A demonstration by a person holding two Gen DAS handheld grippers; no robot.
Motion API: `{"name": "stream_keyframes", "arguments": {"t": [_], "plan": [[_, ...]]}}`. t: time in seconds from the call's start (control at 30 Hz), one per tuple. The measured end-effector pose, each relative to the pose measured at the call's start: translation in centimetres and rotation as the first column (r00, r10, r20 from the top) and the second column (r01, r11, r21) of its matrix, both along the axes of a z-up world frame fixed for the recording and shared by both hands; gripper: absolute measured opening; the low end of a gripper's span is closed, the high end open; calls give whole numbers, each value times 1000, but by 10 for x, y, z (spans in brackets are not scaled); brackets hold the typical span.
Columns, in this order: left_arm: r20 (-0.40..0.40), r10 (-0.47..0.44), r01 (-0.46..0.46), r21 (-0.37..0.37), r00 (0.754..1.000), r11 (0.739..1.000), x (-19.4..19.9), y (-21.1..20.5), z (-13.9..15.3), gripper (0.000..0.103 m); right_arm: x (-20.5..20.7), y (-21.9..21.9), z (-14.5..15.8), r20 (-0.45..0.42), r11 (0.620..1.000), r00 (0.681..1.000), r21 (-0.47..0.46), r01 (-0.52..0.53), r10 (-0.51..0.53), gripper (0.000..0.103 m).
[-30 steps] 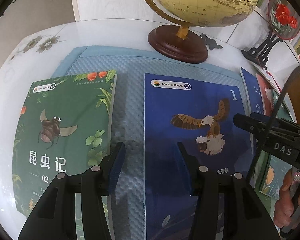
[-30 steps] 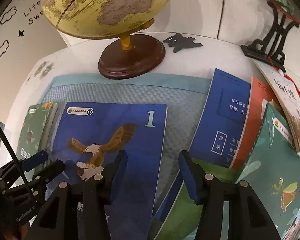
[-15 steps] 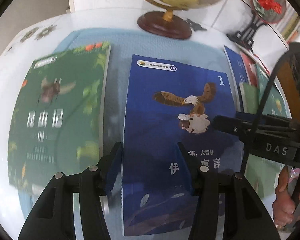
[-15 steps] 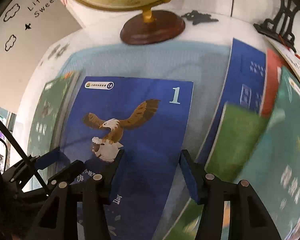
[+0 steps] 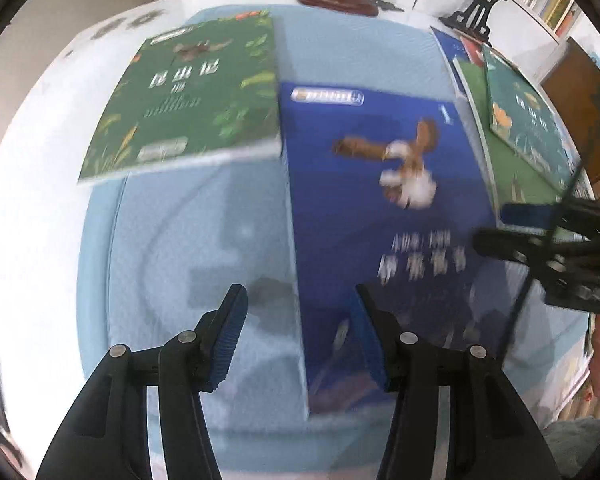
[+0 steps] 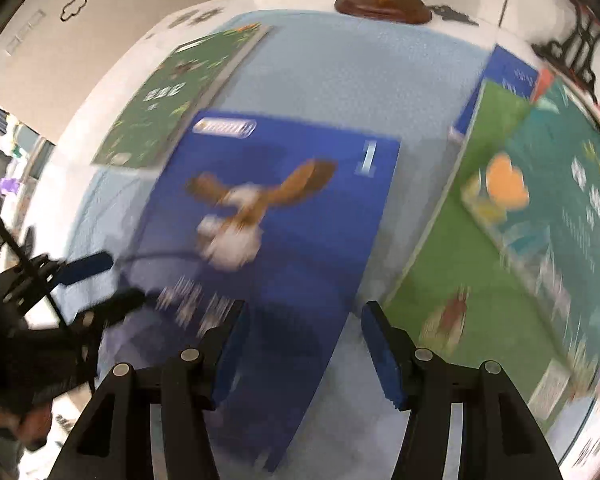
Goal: Organize books
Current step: 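Close the left gripper on the blue book's spine while the right gripper grips its edge, then carry the blue book with both grippers and lower it onto the green book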
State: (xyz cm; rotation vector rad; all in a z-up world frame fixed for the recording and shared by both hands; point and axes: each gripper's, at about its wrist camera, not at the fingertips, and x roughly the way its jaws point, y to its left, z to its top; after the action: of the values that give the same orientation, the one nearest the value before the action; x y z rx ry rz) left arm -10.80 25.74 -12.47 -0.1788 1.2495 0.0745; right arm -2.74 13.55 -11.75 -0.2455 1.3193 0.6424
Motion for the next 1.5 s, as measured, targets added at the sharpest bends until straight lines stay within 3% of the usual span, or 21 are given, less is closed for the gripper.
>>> {"name": "stream_keyframes", "arguments": {"t": [0.07,0.2,0.33,0.4,0.43,0.53,0.6,0.67,0.73,0.87,0.93,1.0,1.03,1.07,1.1,1.13,1.27,1.3,1.33,1.4,1.5], "plan": [[0,-1,1,-33,1000,999,-11,1,-2,53,-19,-7,-5,2,1000,1000,-14,8,-8,55],[21,12,-9,-119,1000,993,-20,-1,-7,53,-45,-13,-9,35,998,998,26,48,-49,34],[47,2,4,-130,999,991,-20,-7,-3,52,-48,-12,-8,35,997,997,44,71,-72,34],[92,11,11,-235,996,972,-27,0,10,50,-48,-17,-9,35,994,995,53,91,-93,34],[122,22,18,-318,992,948,-31,8,20,49,-46,-24,-10,13,990,994,81,111,-112,34],[171,34,46,-443,985,895,-33,17,37,47,-41,-35,-11,-34,979,989,143,147,-144,34],[159,35,41,-451,987,891,-26,17,32,43,-40,-40,-10,-45,974,987,161,161,-155,34],[124,25,32,-439,992,898,-12,12,15,26,-43,-40,-9,-41,973,987,163,162,-158,35],[92,25,21,-466,995,885,-2,8,-1,16,-46,-40,-8,-28,975,988,157,157,-155,36],[82,34,10,-477,996,879,10,-2,-13,11,-47,-39,-7,-27,973,986,160,164,-162,36],[72,58,-13,-511,996,859,7,1,-14,9,-42,-42,-7,-61,969,983,169,179,-171,36],[68,89,-31,-600,994,799,13,8,-11,7,-36,-53,-6,-145,955,971,199,218,-191,36],[75,103,-28,-657,992,753,18,11,-6,7,-34,-62,-6,-202,939,958,237,249,-203,41],[79,113,-25,-705,990,709,21,16,0,7,-33,-73,-6,-254,915,943,287,285,-214,48],[89,116,-15,-728,989,686,24,18,5,7,-33,-83,-7,-301,886,927,332,323,-225,66],[91,117,-10,-743,989,670,25,18,7,7,-33,-93,-10,-350,850,908,382,363,-230,74],[46,134,-39,-821,990,570,34,23,0,7,-27,-107,-27,-514,700,834,521,489,-200,75],[32,140,-51,-831,990,553,32,24,-3,7,-25,-106,-30,-534,671,822,539,510,-196,72],[20,145,-63,-838,989,543,31,25,-5,7,-23,-103,-32,-547,630,814,566,532,-196,58],[9,139,-71,-825,990,560,29,23,-8,7,-19,-96,-32,-551,619,814,579,531,-183,40],[11,119,-67,-777,993,626,19,21,-4,7,-20,-81,-21,-462,689,862,557,464,-207,33]]}}
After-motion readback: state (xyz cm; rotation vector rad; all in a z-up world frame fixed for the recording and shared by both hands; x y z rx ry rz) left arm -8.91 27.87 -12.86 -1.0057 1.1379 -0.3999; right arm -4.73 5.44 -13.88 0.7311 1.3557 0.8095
